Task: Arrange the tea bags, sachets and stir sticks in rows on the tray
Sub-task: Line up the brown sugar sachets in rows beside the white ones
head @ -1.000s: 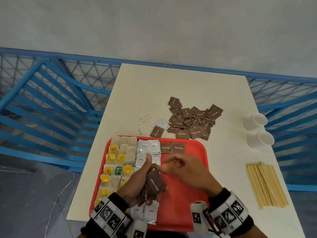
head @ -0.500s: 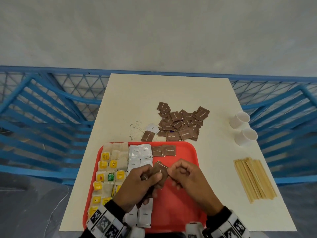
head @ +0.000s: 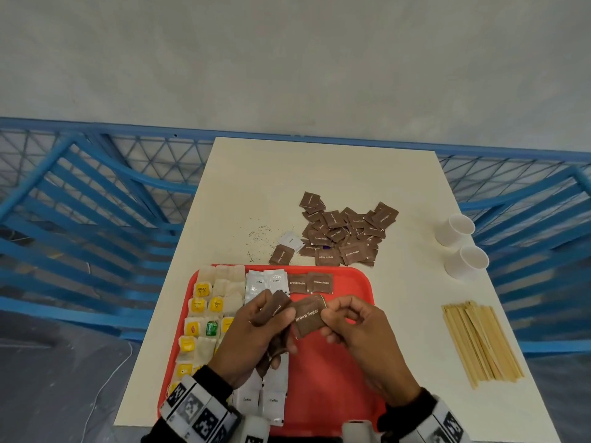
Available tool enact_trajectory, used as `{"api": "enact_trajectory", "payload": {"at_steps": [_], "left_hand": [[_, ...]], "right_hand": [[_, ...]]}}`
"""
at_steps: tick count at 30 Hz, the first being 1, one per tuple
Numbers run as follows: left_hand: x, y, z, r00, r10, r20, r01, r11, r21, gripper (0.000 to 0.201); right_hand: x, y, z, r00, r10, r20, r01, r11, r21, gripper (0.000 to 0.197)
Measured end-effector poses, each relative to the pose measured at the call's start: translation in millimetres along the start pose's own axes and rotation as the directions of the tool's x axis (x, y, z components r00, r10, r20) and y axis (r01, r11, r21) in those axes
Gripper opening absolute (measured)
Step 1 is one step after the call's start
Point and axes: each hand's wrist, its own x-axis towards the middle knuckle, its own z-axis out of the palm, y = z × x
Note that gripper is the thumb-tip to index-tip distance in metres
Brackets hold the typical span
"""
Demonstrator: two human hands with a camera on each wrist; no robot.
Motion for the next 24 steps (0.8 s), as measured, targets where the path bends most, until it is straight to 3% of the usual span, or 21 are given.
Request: {"api": "enact_trajectory", "payload": {"at_steps": [3, 7, 11, 15, 20, 24], "left_hand": [[0.3, 4.2, -1.4, 0.999, 0.038, 0.034, -0.038, 0.999, 0.022, 0.032], [-2.7, 8.4, -10.5, 0.997, 0.043, 0.065, -0.035, 0.992, -0.121, 0.039], [-4.2, 9.5, -18.0, 0.990, 0.009, 0.142, 0.018, 0.982, -0.190, 0.018], [-3.8, 12.9, -7.2, 0.996, -0.029, 0.086, 0.028, 1.000, 0.010, 0.043], [0.6, 7.2, 7.5, 0.984, 0.176, -0.021, -0.171, 0.974, 0.151, 0.033], [-1.3, 1.5, 2.2, 0.984, 0.180, -0.013, -0.174, 0.966, 0.190, 0.030]], "right_hand": [[-2.0, -0.6, 0.0, 0.999, 0.004, 0.047, -0.005, 1.000, 0.025, 0.014], [-2.1, -3.5, -8.9, 0.999, -0.003, 0.042, 0.000, 0.999, 0.054, 0.012], [-0.2, -7.1, -13.8, 0.999, 0.021, 0.024, -0.025, 0.980, 0.196, 0.013], [0.4, -7.8, -8.4, 0.999, 0.023, 0.041, -0.031, 0.981, 0.192, 0.015], [-4.8, -1.4, 0.1, 0.997, -0.015, 0.073, 0.011, 0.998, 0.058, 0.011], [-6.2, -4.5, 3.5, 0.992, -0.116, 0.047, 0.118, 0.992, -0.054, 0.006]]}}
